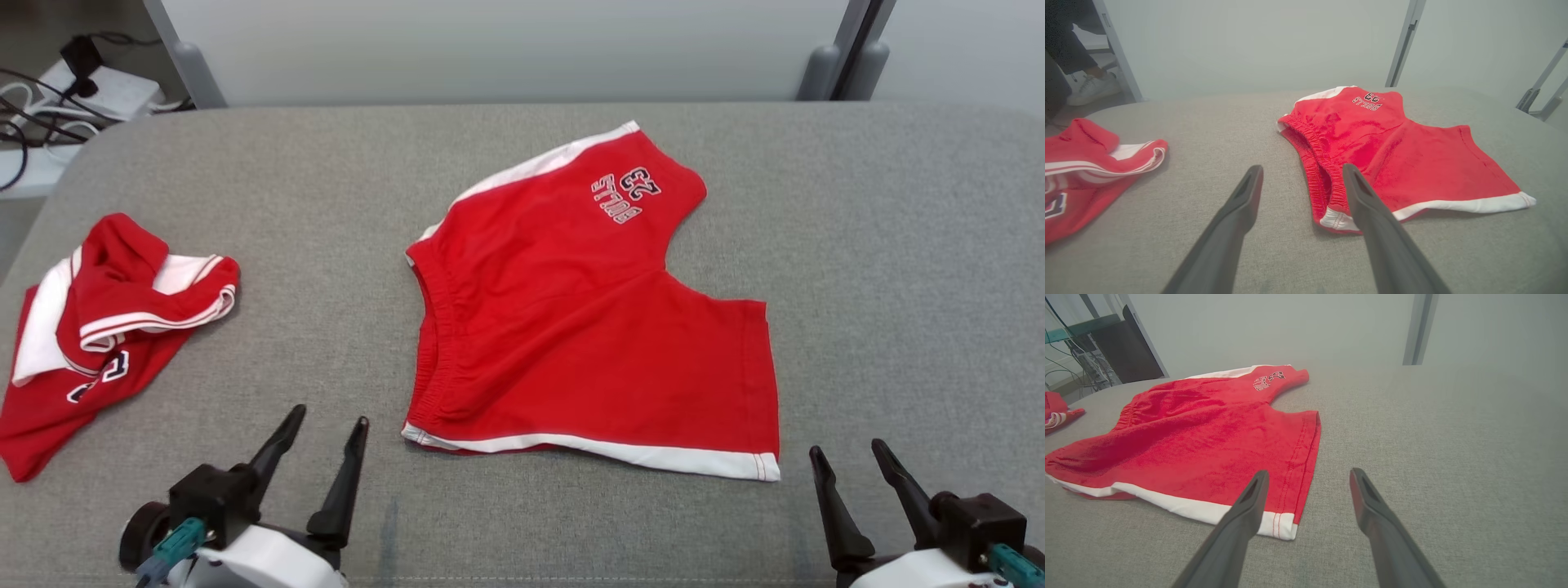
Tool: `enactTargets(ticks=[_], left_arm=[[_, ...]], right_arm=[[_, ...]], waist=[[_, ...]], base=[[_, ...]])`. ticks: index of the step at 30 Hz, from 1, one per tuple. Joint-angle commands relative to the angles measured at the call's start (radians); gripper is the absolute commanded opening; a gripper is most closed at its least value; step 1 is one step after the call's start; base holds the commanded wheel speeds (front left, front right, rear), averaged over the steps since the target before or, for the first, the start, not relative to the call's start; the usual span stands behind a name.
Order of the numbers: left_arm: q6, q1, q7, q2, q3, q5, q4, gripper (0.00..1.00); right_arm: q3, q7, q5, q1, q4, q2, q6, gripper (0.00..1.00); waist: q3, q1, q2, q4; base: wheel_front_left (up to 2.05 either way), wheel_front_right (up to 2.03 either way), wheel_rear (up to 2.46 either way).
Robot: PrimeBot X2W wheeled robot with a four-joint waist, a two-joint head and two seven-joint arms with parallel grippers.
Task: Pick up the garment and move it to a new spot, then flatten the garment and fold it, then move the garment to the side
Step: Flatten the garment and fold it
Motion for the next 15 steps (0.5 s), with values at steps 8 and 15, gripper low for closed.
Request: enactTargets(ticks=[8,15], left_arm=[[-0.098,-0.139,0.084,0.005,-0.032,-0.023,0.090,1.00],[-0.141,-0.210,0.125,0.007,-0.061,-0.024,0.148,1.00]], right_arm=[[0.083,0.026,0.001,-0.087,0.061,-0.031,-0.003,1.00],[0.135,0.032,0.013,-0.134,0.109,-0.029,-0.003,1.00]], waist=[[0.107,0.0000,0.0000,-0.025],[0.161,0.0000,0.0000,-0.038]], base=[[0.00,0.00,0.00],[0.00,0.00,0.00]])
